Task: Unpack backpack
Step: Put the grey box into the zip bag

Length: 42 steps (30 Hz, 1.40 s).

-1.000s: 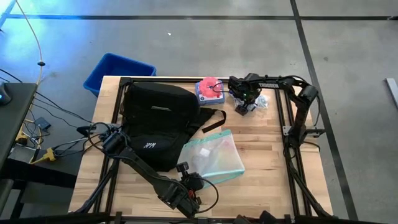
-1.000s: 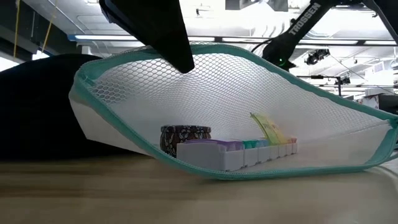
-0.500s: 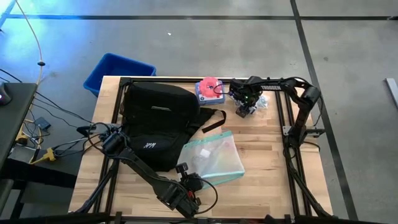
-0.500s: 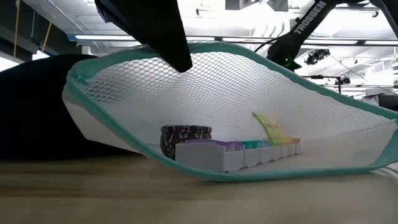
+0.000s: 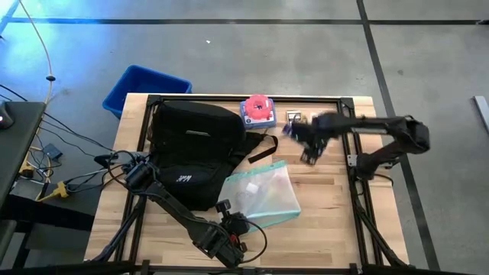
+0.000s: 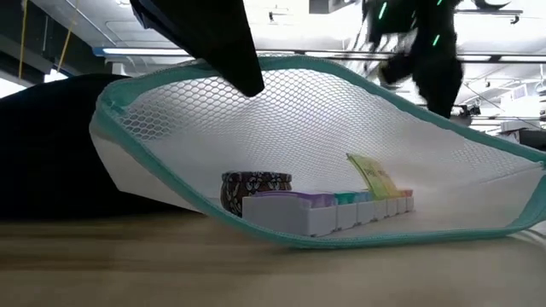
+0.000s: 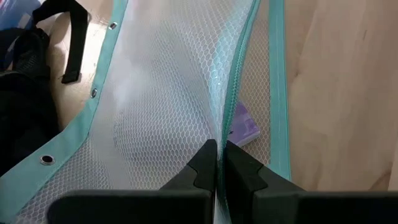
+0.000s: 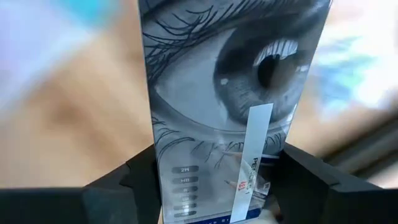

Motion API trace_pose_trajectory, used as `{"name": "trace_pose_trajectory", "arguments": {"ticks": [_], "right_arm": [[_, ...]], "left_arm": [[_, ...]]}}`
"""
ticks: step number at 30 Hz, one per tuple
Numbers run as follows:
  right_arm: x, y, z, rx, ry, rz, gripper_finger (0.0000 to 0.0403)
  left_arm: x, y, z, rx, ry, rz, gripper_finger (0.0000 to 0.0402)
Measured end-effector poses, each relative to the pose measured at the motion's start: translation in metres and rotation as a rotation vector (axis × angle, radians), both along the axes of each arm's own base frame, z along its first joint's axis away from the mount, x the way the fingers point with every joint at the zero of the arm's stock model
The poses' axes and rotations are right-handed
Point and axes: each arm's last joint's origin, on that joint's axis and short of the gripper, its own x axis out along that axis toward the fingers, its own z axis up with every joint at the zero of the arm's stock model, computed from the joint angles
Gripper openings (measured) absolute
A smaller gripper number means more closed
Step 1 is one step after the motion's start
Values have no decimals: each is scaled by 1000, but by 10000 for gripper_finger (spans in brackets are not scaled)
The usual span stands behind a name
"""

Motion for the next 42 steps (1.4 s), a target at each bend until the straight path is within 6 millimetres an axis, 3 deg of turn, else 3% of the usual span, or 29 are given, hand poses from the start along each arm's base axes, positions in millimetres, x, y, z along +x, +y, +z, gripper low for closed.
{"name": "trace_pose_trajectory", "arguments": {"ticks": [5, 10, 15, 18, 24, 28, 31, 39, 42], "right_arm": [[1, 93, 8, 47, -180, 168, 217], [1, 177, 2, 182, -386, 321, 217], [6, 243, -17, 310, -539, 482, 217], [8, 268, -33, 352, -536, 557, 217], [23, 282, -62, 314, -383, 564, 217], [39, 268, -71, 221, -215, 466, 217], [53, 255, -69, 114, -141, 416, 217], [89, 242, -58, -89, -86, 583, 228], [103, 237, -62, -173, -88, 581, 229]], "left_arm": [[0, 1, 0, 20, -14, 5, 0], [1, 2, 1, 49, -36, 15, 0], [4, 7, 2, 71, -44, 24, 0], [8, 12, 2, 88, -30, 18, 0], [16, 18, 11, 107, -23, -8, 0], [20, 18, 18, 117, -26, -35, 0], [23, 16, 20, 122, -45, -64, 0], [25, 14, 21, 160, -35, -123, 0], [27, 14, 22, 146, -45, -122, 0]]}}
